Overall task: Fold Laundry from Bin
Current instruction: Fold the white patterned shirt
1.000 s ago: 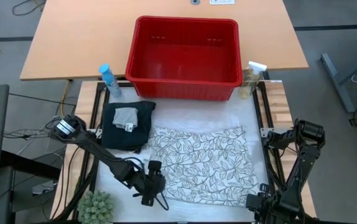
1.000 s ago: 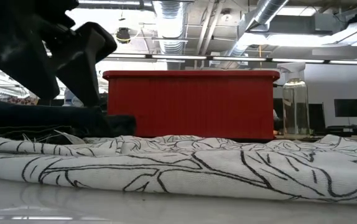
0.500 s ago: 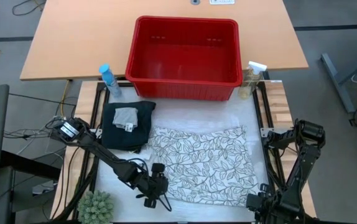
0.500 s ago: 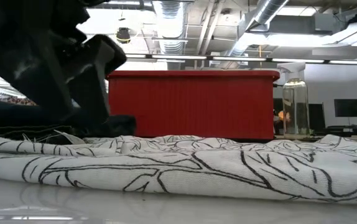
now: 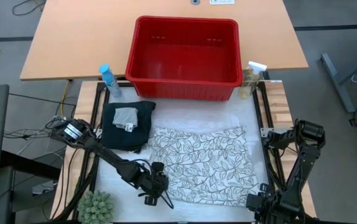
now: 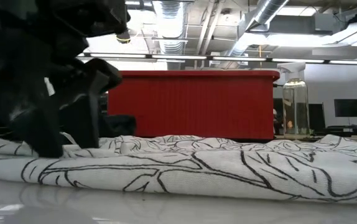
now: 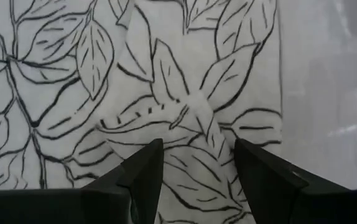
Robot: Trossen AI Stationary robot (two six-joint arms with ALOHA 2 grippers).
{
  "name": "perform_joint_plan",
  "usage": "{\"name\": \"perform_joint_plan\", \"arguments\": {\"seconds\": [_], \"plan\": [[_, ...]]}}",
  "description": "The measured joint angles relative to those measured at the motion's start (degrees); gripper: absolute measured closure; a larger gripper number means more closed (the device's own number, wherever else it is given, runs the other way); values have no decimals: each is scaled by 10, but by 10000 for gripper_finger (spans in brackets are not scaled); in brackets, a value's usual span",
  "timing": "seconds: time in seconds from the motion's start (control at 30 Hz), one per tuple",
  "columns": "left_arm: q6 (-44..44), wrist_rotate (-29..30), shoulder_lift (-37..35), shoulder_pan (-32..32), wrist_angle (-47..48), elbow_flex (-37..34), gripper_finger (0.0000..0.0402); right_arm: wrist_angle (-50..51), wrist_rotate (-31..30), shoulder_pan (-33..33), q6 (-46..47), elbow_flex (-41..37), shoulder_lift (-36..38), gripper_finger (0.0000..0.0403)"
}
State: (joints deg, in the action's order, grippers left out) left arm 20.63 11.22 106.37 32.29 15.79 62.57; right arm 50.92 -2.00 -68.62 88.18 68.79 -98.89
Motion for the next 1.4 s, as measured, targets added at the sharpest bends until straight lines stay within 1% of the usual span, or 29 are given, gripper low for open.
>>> {"name": "perform_joint_plan", "arguments": {"seconds": [0.07, 0.17, 0.27, 0.43, 0.57, 0.63, 0.73, 0.9, 1.07, 1.23, 1.4], "plan": [[6, -5, 7, 0, -13, 1, 222, 1, 0, 0, 0, 0, 0, 172], [11, -5, 8, -1, -6, 0, 234, 0, 0, 0, 0, 0, 0, 172], [16, -5, 6, -5, 6, 1, 257, 1, 0, 0, 0, 0, 0, 172], [30, -30, 5, -9, 8, 1, 325, 1, 0, 0, 6, 0, 0, 172], [28, -28, 5, -9, 38, 19, 379, 1, 0, 0, 12, 0, 0, 172], [24, -18, 5, -9, 61, 31, 395, 1, 0, 0, 12, 0, 0, 172], [17, 0, 5, -9, 93, 46, 395, 1, 0, 0, 14, 0, 0, 172], [22, 2, 5, -9, 118, 55, 390, 0, 0, 0, 14, 0, 0, 172], [46, -10, 5, -9, 119, 56, 391, -2, -8, 0, 14, 0, -2, 172], [79, 3, 5, -9, 119, 56, 399, -10, -9, 0, 14, 0, -21, 172], [92, -18, 5, -9, 118, 56, 386, -49, 5, 0, 13, 0, -43, 172]]}}
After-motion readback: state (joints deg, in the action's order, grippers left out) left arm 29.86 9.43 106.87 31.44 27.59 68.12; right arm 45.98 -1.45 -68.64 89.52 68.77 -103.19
